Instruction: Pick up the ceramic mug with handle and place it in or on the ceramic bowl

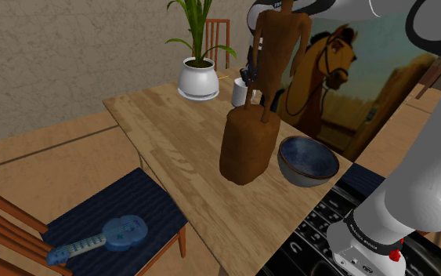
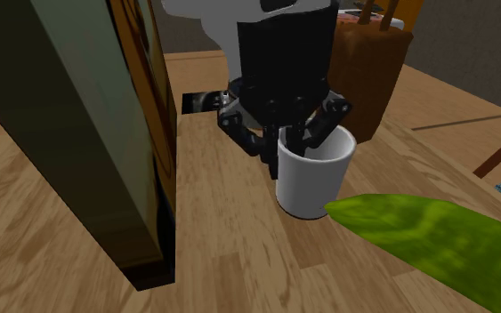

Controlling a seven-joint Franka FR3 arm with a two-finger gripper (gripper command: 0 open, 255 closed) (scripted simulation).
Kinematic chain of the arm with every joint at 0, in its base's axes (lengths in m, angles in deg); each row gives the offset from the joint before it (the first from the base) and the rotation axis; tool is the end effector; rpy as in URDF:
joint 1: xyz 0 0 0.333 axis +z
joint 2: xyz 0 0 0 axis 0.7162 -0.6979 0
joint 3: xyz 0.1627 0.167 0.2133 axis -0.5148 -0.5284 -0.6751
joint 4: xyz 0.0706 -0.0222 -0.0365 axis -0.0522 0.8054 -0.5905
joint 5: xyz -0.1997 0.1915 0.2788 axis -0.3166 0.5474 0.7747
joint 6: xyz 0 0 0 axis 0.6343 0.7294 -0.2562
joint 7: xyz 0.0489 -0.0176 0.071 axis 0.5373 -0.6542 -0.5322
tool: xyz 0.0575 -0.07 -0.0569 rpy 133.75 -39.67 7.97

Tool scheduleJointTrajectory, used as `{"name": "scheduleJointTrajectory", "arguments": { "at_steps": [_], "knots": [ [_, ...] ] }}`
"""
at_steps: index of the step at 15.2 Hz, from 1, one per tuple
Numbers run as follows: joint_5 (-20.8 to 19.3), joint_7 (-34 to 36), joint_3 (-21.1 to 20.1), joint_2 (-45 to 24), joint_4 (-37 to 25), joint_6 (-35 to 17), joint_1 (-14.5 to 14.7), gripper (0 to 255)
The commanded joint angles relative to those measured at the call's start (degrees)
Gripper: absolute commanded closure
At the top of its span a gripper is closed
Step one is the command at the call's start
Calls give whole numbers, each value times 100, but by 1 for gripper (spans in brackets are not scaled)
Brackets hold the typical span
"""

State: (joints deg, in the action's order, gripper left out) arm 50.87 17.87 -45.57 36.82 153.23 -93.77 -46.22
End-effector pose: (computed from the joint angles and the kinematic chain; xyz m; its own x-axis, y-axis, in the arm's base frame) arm 0.6055 -0.0756 0.4372 0.9966 -0.0821 -0.0068 -0.0824 -0.9943 -0.0678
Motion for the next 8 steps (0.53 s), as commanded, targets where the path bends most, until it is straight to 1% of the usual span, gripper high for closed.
{"name": "scheduleJointTrajectory", "arguments": {
  "at_steps": [1,8],
  "knots": [
    [-13,21,-1,48,-83,131,6,255],
    [-43,66,6,147,-495,639,3,255]
  ]
}}
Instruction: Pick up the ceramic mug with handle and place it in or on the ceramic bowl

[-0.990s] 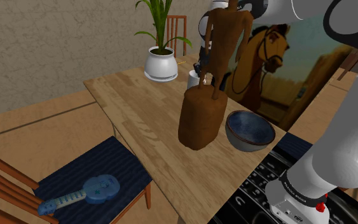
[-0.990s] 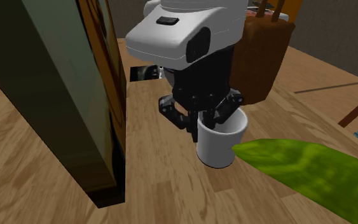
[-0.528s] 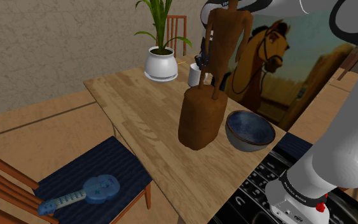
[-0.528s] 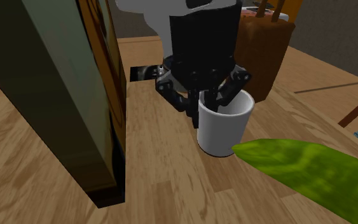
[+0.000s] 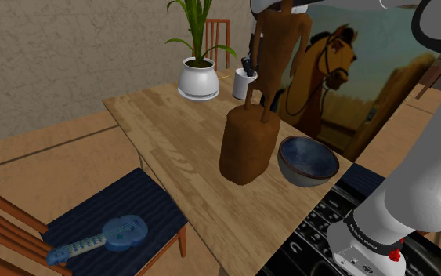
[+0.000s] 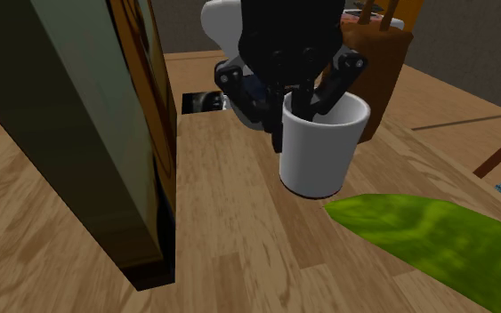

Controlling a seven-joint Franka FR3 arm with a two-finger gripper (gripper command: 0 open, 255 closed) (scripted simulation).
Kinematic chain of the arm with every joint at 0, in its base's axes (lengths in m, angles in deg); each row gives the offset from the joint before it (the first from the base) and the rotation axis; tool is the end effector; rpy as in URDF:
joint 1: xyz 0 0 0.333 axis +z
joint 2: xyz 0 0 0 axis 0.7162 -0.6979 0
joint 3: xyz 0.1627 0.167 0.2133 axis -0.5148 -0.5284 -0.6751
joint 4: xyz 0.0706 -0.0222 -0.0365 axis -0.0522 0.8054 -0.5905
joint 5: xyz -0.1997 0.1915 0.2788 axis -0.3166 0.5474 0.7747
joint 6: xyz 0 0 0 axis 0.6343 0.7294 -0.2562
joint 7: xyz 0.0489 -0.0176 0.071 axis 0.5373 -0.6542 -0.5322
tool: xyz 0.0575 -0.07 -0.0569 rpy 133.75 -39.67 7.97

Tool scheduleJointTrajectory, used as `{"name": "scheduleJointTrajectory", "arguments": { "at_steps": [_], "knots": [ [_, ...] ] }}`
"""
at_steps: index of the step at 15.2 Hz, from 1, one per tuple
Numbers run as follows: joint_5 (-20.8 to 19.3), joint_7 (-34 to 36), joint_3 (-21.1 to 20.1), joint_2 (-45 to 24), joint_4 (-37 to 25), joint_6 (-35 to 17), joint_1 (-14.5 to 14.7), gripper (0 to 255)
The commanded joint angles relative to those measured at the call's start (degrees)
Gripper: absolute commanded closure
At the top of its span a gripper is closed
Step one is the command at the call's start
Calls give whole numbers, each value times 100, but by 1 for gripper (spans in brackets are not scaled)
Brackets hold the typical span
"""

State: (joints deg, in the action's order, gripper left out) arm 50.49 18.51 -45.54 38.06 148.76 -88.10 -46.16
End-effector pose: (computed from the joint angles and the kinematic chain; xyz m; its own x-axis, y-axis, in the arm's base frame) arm 0.6057 -0.0743 0.4788 0.9966 -0.0818 -0.0068 -0.0821 -0.9943 -0.0677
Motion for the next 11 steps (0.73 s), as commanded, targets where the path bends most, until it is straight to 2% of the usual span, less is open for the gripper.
{"name": "scheduleJointTrajectory", "arguments": {
  "at_steps": [1,7,11],
  "knots": [
    [-8,8,4,32,-113,146,-3,255],
    [-21,38,8,63,-494,556,-8,255],
    [-151,90,4,1036,682,340,33,255]
  ]
}}
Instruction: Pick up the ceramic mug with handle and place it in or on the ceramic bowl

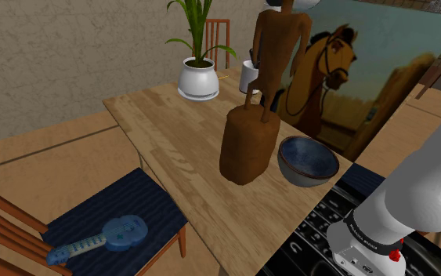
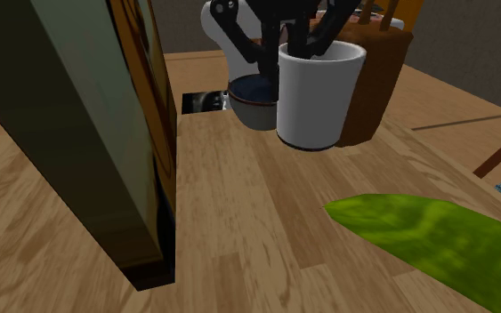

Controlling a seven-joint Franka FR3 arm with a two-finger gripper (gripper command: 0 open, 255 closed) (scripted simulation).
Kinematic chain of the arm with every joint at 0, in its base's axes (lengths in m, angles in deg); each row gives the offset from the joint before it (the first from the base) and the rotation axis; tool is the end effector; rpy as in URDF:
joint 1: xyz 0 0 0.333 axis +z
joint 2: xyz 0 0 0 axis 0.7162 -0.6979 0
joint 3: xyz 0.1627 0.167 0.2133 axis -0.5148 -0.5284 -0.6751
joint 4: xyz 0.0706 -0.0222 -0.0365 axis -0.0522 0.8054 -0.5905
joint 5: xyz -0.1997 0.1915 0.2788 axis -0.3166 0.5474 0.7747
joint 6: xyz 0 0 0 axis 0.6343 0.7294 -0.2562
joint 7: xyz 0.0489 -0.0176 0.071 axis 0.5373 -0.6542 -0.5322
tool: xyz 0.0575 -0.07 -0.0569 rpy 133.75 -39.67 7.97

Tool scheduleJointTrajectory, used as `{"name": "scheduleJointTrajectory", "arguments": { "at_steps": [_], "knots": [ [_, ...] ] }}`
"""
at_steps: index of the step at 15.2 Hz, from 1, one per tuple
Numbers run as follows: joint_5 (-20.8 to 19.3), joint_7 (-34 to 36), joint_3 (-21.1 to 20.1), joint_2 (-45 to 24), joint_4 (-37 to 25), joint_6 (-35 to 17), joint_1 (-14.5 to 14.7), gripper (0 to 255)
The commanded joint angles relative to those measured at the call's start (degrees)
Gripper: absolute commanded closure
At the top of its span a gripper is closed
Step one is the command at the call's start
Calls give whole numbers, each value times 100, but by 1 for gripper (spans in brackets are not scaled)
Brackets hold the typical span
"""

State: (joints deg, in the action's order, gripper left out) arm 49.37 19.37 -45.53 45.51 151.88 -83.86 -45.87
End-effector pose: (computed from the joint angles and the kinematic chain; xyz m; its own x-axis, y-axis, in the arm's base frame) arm 0.5686 -0.0704 0.5227 0.9966 -0.0821 -0.0072 -0.0824 -0.9943 -0.0678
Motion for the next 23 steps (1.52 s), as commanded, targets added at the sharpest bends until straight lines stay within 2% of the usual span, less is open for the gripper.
{"name": "scheduleJointTrajectory", "arguments": {
  "at_steps": [1,7,12,18,23],
  "knots": [
    [-70,20,-2,529,636,-116,8,255],
    [-244,122,-50,1932,2050,-142,-15,255],
    [-356,199,-106,3119,3029,59,-77,255],
    [-445,262,-177,4606,3986,586,-185,255],
    [-485,287,-230,5901,4591,1279,-291,255]
  ]
}}
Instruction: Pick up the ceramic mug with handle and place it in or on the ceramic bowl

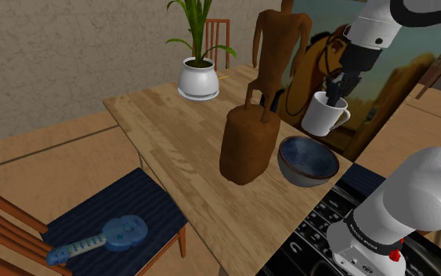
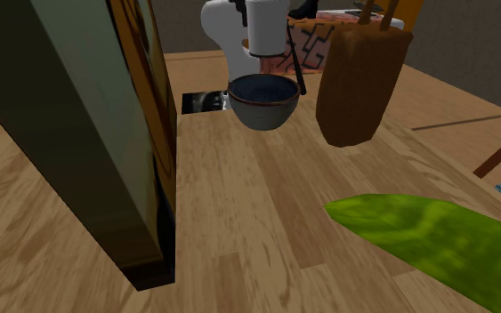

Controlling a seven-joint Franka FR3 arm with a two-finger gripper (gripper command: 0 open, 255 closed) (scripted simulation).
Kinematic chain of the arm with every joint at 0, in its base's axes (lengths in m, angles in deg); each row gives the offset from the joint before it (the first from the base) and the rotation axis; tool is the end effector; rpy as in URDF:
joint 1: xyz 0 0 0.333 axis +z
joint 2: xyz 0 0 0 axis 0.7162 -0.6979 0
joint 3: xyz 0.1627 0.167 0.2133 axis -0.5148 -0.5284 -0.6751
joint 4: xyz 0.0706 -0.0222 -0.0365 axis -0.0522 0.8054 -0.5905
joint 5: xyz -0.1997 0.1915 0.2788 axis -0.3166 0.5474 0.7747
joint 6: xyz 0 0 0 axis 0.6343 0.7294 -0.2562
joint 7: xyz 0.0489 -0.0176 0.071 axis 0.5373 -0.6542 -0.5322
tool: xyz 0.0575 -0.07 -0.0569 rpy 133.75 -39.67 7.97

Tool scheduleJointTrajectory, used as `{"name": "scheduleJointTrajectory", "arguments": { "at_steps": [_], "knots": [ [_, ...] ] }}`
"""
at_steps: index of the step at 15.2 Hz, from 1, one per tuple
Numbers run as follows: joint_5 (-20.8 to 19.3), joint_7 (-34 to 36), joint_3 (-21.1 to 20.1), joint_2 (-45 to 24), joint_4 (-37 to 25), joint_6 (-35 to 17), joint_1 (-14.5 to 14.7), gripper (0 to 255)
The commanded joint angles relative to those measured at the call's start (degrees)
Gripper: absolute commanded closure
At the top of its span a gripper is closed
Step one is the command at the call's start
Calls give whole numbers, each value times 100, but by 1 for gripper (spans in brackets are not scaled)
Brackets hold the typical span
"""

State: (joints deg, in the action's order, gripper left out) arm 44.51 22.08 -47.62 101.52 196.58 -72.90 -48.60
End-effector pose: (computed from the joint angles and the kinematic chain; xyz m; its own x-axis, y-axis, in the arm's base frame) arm 0.2654 -0.0458 0.5385 0.9966 -0.0821 -0.0063 -0.0823 -0.9943 -0.0678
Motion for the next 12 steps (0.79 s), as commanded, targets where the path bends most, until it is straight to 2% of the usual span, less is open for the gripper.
{"name": "scheduleJointTrajectory", "arguments": {
  "at_steps": [1,2,12],
  "knots": [
    [-4,17,-30,563,218,349,-40,255],
    [-7,19,-35,708,268,445,-51,255],
    [-60,-17,14,907,1125,-210,-93,255]
  ]
}}
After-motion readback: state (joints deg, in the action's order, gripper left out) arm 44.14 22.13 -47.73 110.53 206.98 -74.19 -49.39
